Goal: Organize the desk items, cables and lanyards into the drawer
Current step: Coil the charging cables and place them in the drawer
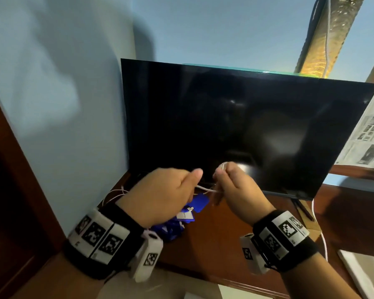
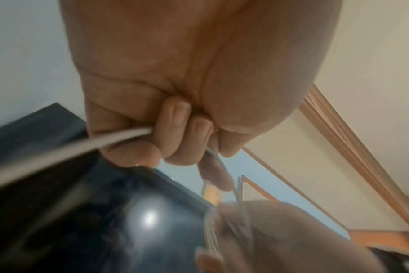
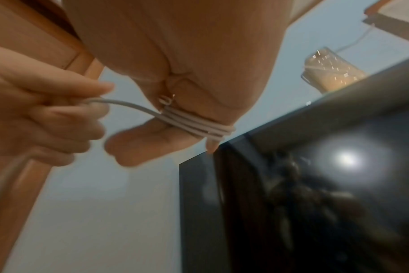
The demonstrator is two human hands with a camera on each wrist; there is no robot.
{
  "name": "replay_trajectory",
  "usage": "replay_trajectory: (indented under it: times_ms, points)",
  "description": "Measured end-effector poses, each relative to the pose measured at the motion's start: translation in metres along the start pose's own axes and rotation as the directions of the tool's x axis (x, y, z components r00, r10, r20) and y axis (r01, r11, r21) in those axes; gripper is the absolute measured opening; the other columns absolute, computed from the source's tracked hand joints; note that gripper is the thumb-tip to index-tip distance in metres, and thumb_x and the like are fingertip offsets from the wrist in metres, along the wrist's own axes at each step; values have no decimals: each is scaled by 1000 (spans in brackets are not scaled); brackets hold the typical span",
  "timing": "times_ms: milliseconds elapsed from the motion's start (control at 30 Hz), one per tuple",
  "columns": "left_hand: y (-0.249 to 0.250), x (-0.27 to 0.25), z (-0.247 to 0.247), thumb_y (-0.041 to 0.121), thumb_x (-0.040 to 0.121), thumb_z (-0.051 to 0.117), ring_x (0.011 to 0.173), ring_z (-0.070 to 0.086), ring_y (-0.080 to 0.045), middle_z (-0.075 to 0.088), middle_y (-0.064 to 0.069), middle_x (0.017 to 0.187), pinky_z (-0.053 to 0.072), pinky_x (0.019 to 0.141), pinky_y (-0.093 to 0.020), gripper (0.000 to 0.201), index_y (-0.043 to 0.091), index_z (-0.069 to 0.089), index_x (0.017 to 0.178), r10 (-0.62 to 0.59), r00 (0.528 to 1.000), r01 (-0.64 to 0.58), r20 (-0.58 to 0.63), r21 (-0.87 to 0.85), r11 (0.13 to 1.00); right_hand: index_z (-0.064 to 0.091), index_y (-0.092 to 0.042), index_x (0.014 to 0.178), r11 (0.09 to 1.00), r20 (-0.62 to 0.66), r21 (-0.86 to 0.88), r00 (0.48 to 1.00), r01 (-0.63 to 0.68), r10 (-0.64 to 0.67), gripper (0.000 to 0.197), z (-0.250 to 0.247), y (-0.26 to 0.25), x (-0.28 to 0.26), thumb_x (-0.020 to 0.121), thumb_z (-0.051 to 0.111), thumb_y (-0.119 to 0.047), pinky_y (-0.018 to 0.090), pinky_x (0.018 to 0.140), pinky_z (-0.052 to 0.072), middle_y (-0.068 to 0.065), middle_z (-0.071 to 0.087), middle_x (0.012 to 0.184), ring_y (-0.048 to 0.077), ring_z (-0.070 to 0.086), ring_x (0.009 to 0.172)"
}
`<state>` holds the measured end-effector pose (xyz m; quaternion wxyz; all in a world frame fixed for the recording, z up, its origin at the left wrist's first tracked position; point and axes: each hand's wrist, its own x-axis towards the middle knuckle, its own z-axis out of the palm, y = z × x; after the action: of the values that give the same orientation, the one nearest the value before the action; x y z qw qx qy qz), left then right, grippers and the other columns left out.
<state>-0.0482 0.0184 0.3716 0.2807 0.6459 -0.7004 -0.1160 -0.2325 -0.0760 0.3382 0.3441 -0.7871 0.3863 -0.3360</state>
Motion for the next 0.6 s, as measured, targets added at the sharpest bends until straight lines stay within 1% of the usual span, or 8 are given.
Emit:
replay_trajectory:
  times_ms: [67,133,200,300,400,500,567,600]
  points:
    - [-2,14,-11,56,108,25,60,58,-8,60,0,61,48,69,-32,66,19,64,69,16,998,-10,-67,78,997,59,-12,91,993,111,99,992,-69,58,29,6,0,-5,109,45,-30,30,53,49,5,64,55,20,60,47]
    - [-9,28,-13,57,108,27,60,59,-14,60,-4,60,49,69,-37,70,14,61,66,-16,995,23,-96,72,997,62,-3,89,950,168,282,982,-132,86,34,11,-6,-11,108,46,-26,25,45,45,9,52,51,16,48,37]
    - [-14,41,-10,57,108,30,56,55,-15,55,-2,57,43,62,-36,69,14,54,60,-48,991,53,-124,43,998,62,2,86,864,184,485,981,-139,54,38,17,-15,-16,108,43,-22,22,55,52,12,41,46,15,37,33]
    - [-28,55,8,59,107,32,54,51,-17,50,1,55,40,61,-35,68,17,48,57,-108,988,100,-107,-76,992,59,-5,71,725,140,683,990,-84,-17,48,21,-28,-19,110,38,-25,43,85,58,6,31,40,19,30,33]
    - [-44,60,37,60,106,35,50,38,-16,38,7,51,35,61,-34,64,22,42,56,-170,985,150,-25,-364,919,48,-5,62,660,85,751,994,-23,-62,59,14,-41,-16,112,30,-31,45,86,54,9,32,43,24,37,37]
    - [-48,53,67,55,108,38,49,26,-13,27,7,54,28,54,-32,56,25,37,61,-219,967,255,134,-584,770,54,-6,83,454,-8,891,1000,19,-27,43,1,-50,-6,110,36,-35,46,85,57,22,65,69,36,67,65]
    - [-48,42,85,58,107,38,49,27,-13,27,7,54,33,53,-32,60,26,37,56,-197,949,305,244,-574,760,51,-8,91,356,-109,928,994,107,-15,33,-9,-52,0,110,34,-29,47,103,52,31,73,102,41,73,101]
    - [-47,35,92,62,106,35,50,31,-13,31,6,55,39,56,-33,63,26,39,54,-170,939,310,299,-518,797,48,-8,93,369,-174,914,985,168,-19,30,-14,-52,3,111,31,-26,46,110,47,32,71,112,39,70,113]
